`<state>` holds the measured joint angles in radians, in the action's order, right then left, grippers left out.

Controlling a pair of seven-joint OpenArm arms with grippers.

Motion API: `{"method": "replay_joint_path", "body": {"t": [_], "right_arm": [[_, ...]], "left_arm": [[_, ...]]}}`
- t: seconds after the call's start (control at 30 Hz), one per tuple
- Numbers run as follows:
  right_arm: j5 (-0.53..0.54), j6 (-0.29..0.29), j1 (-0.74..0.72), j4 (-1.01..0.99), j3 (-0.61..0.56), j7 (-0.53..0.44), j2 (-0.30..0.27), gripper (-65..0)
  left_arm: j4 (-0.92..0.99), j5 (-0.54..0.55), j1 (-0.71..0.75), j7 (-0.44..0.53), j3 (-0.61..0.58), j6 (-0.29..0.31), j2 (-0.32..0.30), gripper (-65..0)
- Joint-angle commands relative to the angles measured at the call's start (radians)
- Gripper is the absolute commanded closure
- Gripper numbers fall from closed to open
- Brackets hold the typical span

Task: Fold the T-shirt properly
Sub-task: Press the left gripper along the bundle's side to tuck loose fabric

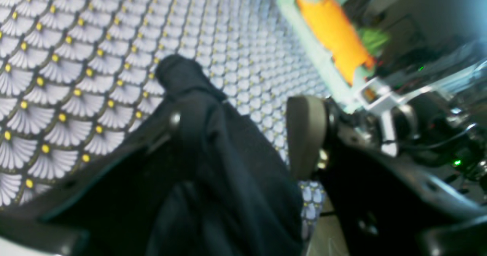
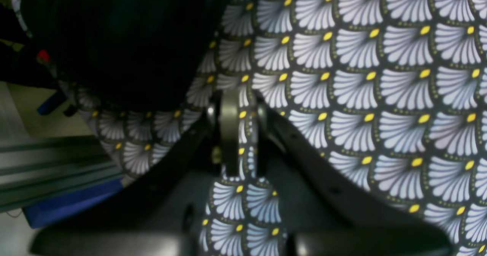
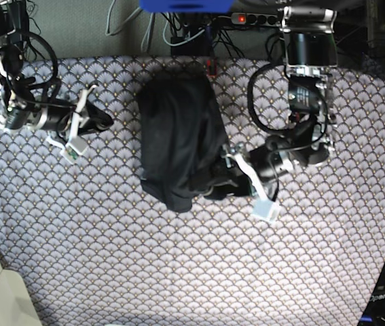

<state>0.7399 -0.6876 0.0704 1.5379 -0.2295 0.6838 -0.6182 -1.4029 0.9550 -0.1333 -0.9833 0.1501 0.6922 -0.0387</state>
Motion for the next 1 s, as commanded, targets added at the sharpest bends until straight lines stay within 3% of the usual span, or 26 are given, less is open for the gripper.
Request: {"method": "replay_joint_path", "body": {"t": [0.0, 0.13, 0.27, 0.33, 0.7, 0.87, 0.97], "right_arm": [[0.02, -0.011, -0.011, 0.006, 0.009, -0.022, -0.019, -4.5], [0.02, -0.011, -0.002, 0.005, 0.008, -0.023, -0.016, -4.6], [0.02, -0.011, 0.006, 0.005, 0.008, -0.025, -0.016, -4.7], [0.02, -0.011, 0.006, 0.005, 0.008, -0.026, -0.019, -4.7], [0.019, -0.011, 0.006, -0.018, 0.008, -0.031, -0.021, -4.7], [0.019, -0.011, 0.006, -0.02, 0.008, -0.032, -0.021, -4.7], [0.019, -0.011, 0.004, -0.02, 0.008, -0.032, -0.021, -4.7]], "left_arm": [[0.009, 0.023, -0.015, 0.016, 0.003, 0.006, 0.0, -34.2], [0.078, 0.061, -0.019, 0.024, 0.004, 0.006, 0.023, -34.4], [0.129, 0.071, -0.013, 0.1, -0.001, 0.006, 0.049, -43.4], [0.145, 0.066, -0.012, 0.123, -0.002, 0.006, 0.056, -44.9], [0.165, 0.075, 0.004, 0.131, 0.007, 0.006, 0.067, -44.9], [0.172, 0.066, 0.007, 0.131, 0.073, 0.006, 0.078, -44.9], [0.173, 0.065, 0.002, 0.131, 0.088, -0.056, 0.089, -45.2]]}}
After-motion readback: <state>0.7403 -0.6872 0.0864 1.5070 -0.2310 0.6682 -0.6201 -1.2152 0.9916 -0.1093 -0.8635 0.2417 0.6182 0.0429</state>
